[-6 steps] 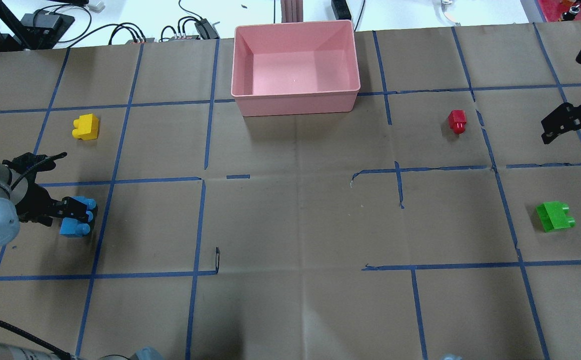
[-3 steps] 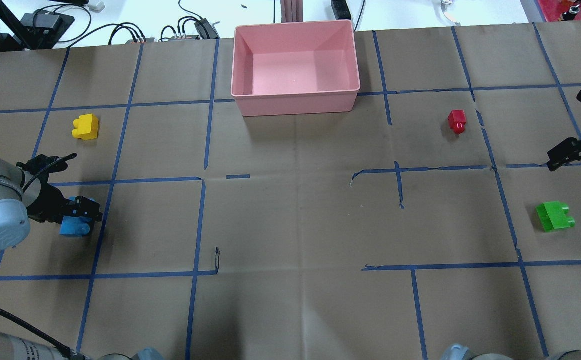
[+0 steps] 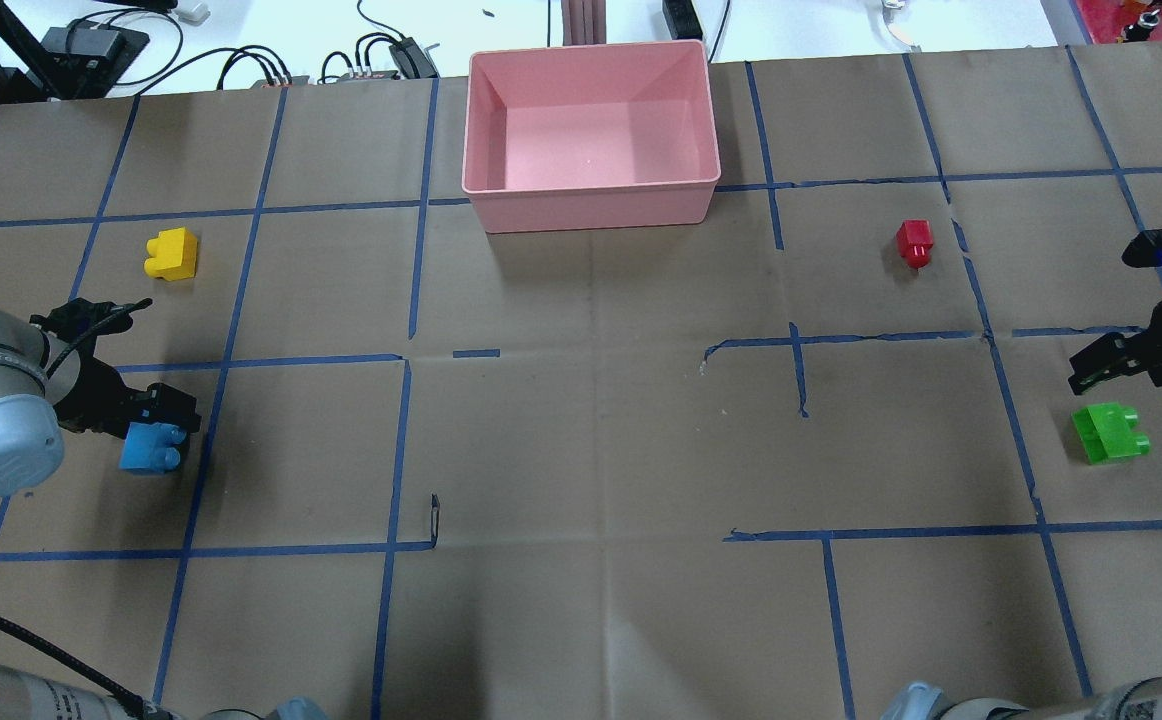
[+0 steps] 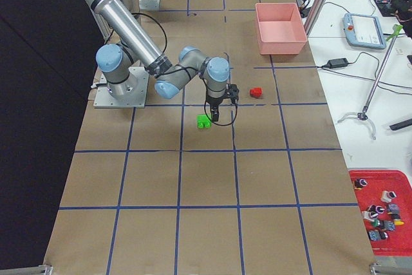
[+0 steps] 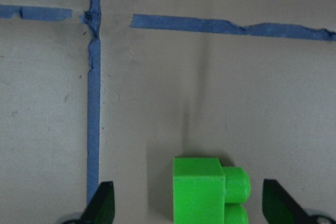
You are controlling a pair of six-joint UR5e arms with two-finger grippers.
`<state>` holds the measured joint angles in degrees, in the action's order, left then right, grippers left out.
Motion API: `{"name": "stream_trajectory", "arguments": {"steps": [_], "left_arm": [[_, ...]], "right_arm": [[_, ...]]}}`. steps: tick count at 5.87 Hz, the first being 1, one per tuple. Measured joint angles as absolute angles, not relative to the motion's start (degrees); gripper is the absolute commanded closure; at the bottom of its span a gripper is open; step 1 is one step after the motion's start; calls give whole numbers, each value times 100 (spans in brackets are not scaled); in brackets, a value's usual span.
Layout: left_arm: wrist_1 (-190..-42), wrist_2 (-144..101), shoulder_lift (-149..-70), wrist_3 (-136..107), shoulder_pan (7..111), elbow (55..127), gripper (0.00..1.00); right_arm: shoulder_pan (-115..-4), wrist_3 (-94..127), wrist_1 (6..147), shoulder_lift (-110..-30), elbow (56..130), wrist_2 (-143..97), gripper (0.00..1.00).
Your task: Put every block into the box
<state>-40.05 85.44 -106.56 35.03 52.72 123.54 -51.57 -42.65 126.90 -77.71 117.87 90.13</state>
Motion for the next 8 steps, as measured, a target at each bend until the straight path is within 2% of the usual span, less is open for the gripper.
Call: {"name": "stream_trajectory", "arguments": {"steps": [1, 2, 5, 6, 7, 8], "left_arm": [[-3889, 8529, -10658, 3497, 5271, 12355, 12], [-3825, 8512, -10668, 3494, 5267, 12357, 23], [-3790, 8484, -10677, 3507, 5268, 12357, 68], [-3795, 8482, -10678, 3516, 5267, 12355, 80], [-3794, 8482, -10678, 3522, 5266, 12352, 84], [-3790, 8479, -10651, 3510, 5275, 12319, 85]], "right_arm": [[-5065, -4278, 12733, -7668, 11828, 9030, 1], [-4940, -4286, 12776, -7584, 11838, 9051, 1], [-4829, -4292, 12912, -7339, 11847, 9076, 1], [-4827, -4296, 12942, -7302, 11866, 9092, 1], [-4827, -4297, 12951, -7287, 11910, 9107, 4], [-4831, -4298, 12954, -7292, 11959, 9112, 15]]}}
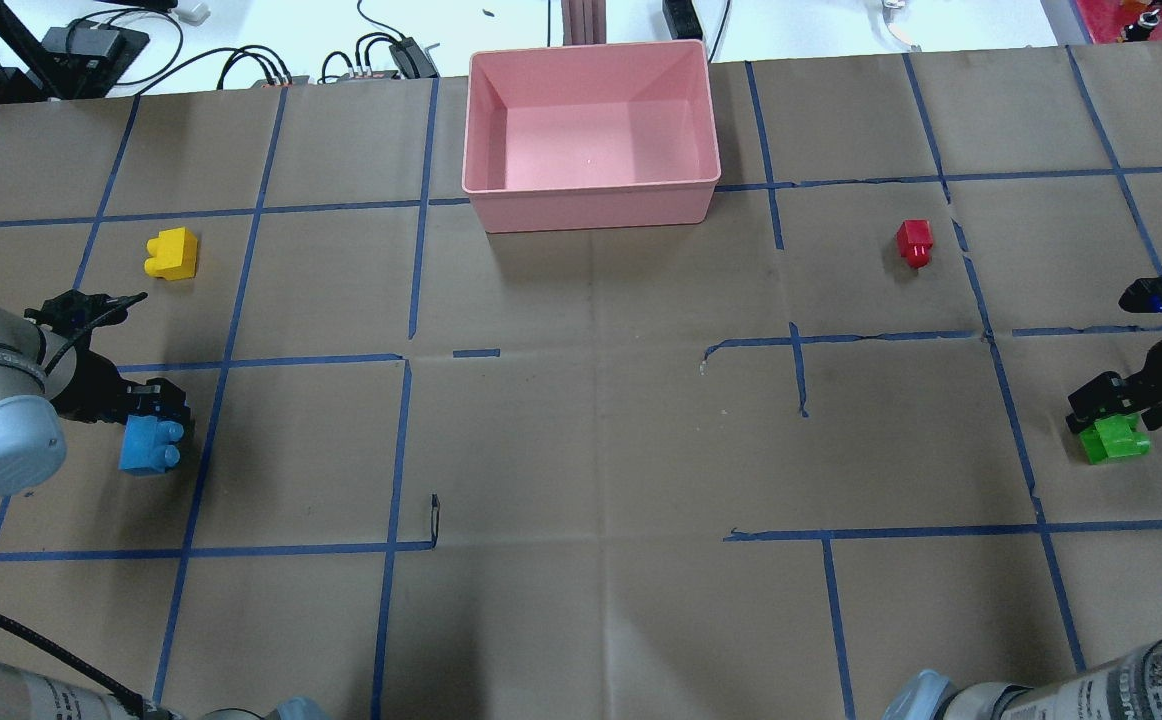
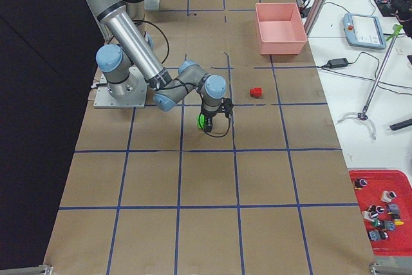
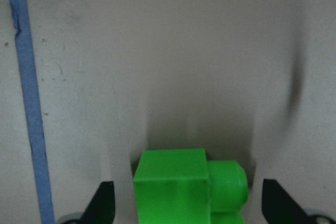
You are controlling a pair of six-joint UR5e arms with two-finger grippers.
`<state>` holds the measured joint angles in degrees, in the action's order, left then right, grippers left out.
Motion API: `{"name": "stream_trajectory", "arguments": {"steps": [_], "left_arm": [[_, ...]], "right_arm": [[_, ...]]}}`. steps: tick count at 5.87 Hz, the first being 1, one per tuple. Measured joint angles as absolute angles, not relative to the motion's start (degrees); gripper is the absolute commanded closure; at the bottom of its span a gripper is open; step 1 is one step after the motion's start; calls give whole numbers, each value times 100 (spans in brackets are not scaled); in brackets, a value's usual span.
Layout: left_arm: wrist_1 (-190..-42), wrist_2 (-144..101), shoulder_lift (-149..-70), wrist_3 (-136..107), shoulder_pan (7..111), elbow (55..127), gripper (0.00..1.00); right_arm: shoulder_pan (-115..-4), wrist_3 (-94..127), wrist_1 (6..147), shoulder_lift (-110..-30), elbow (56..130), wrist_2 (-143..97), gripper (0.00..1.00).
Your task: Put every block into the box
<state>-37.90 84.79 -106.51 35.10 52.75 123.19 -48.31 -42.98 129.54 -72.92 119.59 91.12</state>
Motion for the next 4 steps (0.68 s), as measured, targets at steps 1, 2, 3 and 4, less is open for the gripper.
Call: {"name": "stream_trajectory", "arguments": {"steps": [1, 2, 3, 4], "left_arm": [[-3847, 8480, -10600, 3493, 5326, 12130, 86], [-4234, 8498, -10531, 3484, 5461, 11639, 92], [-5112, 8529, -10478, 3449, 5647, 10872, 93], [-6312, 8554, -10513, 3308, 5879, 9839, 93]], "right_arm": [[-4833, -4298, 12952, -7304, 11988, 9120, 37], [-4833, -4295, 12942, -7322, 12001, 9160, 56], [-4834, -4291, 12928, -7339, 12001, 9208, 75], [-4834, -4284, 12911, -7359, 11990, 9229, 75]]}}
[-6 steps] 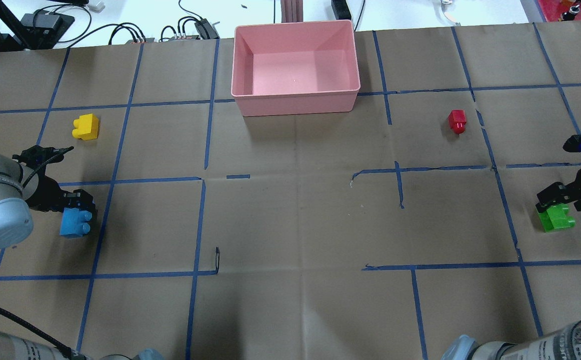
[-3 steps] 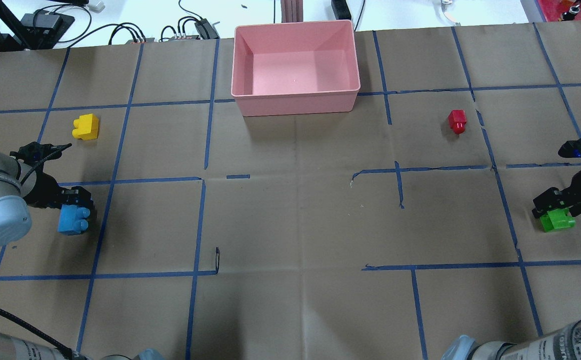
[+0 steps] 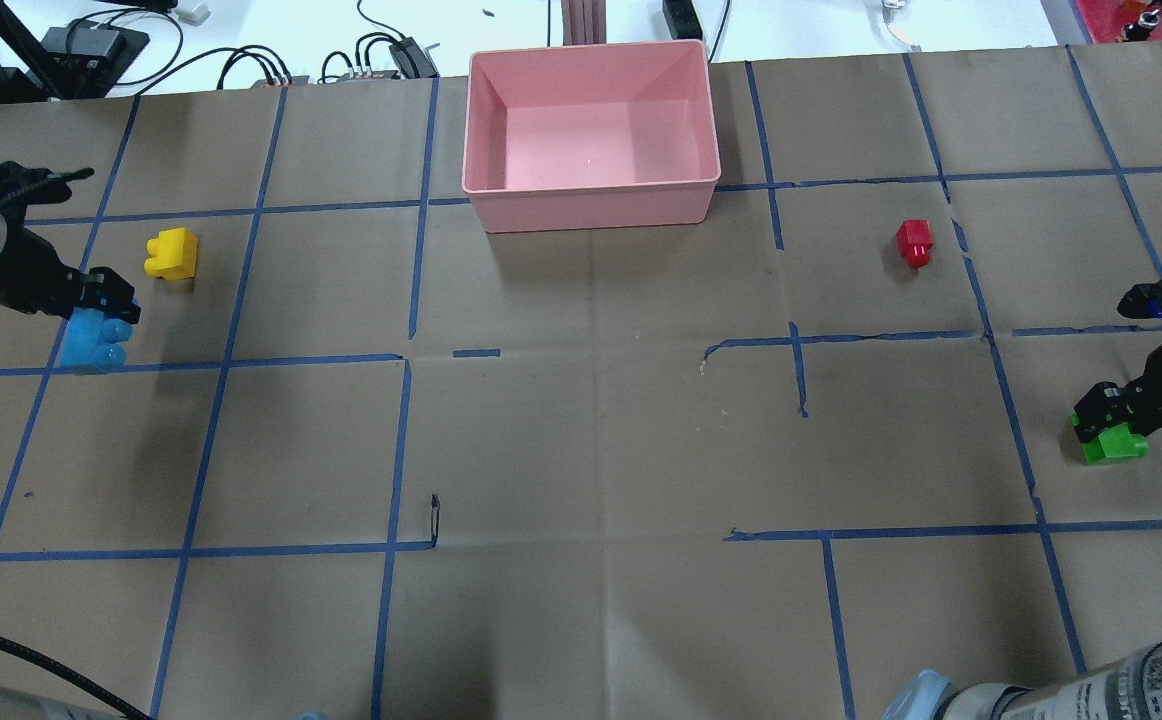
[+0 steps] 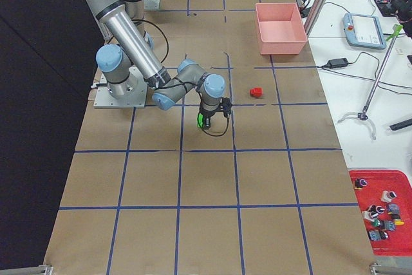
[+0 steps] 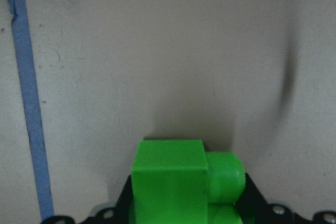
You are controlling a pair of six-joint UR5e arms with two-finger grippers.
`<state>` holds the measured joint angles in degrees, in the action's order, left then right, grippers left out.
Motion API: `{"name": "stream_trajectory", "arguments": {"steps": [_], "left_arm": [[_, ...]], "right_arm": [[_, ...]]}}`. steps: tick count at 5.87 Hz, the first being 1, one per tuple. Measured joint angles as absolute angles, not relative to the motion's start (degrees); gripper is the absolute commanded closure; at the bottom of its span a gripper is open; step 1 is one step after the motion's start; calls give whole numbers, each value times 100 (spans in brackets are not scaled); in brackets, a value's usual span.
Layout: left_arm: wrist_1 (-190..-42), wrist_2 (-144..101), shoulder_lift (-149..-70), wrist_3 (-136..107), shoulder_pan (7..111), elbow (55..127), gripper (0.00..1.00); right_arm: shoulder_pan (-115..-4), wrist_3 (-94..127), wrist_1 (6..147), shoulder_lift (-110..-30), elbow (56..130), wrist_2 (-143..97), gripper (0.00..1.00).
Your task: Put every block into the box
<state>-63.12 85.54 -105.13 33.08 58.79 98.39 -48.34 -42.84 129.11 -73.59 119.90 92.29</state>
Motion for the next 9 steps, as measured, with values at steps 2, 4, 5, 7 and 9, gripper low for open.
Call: {"name": "stream_trajectory", "arguments": {"steps": [2, 4, 5, 7, 9], "left_arm": [[-7627, 8557, -10935, 2232, 6775, 8077, 93], [-8044, 8569, -11477, 566, 8185, 6913, 94], [-8136, 8555, -11854, -203, 8826, 6375, 94], [-8136, 8632, -12959, -1227, 9768, 5217, 94], [-7720, 8885, -13789, -1402, 10056, 4935, 14]], "right_arm": [[-4857, -4237, 12764, -7481, 11809, 9225, 76], [-4998, -4148, 11827, -7658, 10911, 9156, 79], [-5116, -4144, 11376, -7654, 10276, 9061, 80], [-5628, -4146, 11079, -7363, 9098, 8223, 79], [-6467, -4137, 11063, -6732, 8107, 7101, 78]]}}
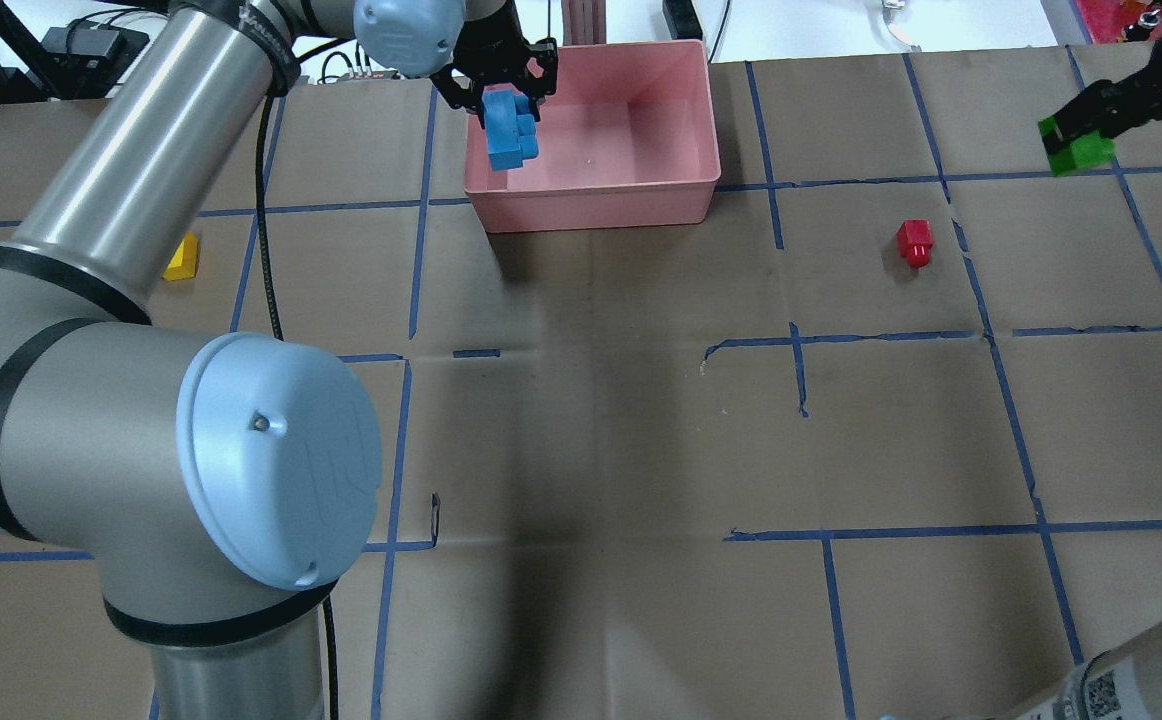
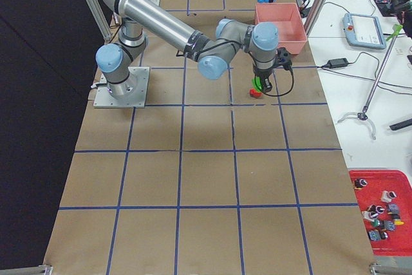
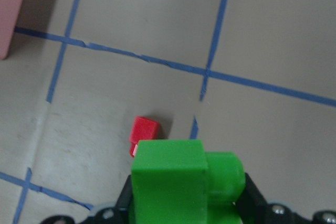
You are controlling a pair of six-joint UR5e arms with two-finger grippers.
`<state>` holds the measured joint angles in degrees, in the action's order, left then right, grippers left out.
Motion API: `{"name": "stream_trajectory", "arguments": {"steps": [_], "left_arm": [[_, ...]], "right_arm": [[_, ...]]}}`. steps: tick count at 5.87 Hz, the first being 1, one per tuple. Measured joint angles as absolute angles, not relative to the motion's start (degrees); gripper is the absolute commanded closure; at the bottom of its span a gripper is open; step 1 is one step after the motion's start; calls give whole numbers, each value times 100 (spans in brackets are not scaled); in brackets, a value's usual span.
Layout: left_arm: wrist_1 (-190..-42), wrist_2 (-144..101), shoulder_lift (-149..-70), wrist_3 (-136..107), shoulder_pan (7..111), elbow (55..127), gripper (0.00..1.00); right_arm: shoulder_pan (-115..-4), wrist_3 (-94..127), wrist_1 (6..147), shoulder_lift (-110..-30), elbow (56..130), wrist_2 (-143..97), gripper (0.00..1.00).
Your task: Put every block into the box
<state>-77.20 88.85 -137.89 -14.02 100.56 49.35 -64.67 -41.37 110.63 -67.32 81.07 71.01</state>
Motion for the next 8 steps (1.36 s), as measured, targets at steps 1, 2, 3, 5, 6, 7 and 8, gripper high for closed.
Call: {"name": "stream_trajectory", "arguments": {"steps": [1, 2, 3, 5, 6, 7, 8], "left_arm": [[-7527, 8972, -13910, -1412, 10099, 4971, 5], [-7446, 9016, -13919, -1417, 10107, 4972, 4], [-7421, 9030, -13900, -1434, 10108, 4949, 2], [-7544, 9043, -13651, -1434, 9959, 4906, 1], [-7835, 9021, -13329, -1293, 9670, 4937, 1], [-8100, 8998, -13052, -832, 9297, 4969, 1], [-8248, 8990, -12873, -92, 8875, 5023, 1]], "right_arm": [[-6929, -4014, 11082, -6385, 7651, 6543, 78], [-7370, -3631, 11092, -6090, 7181, 6146, 77], [-7770, -3111, 11105, -5892, 6807, 5995, 77], [-8530, -2188, 11194, -5578, 6354, 5946, 77], [-8942, -1850, 11278, -5331, 6111, 5969, 76], [-9288, -1577, 11503, -5024, 5881, 5986, 74], [-9516, -1411, 11808, -4696, 5622, 5992, 63]]}}
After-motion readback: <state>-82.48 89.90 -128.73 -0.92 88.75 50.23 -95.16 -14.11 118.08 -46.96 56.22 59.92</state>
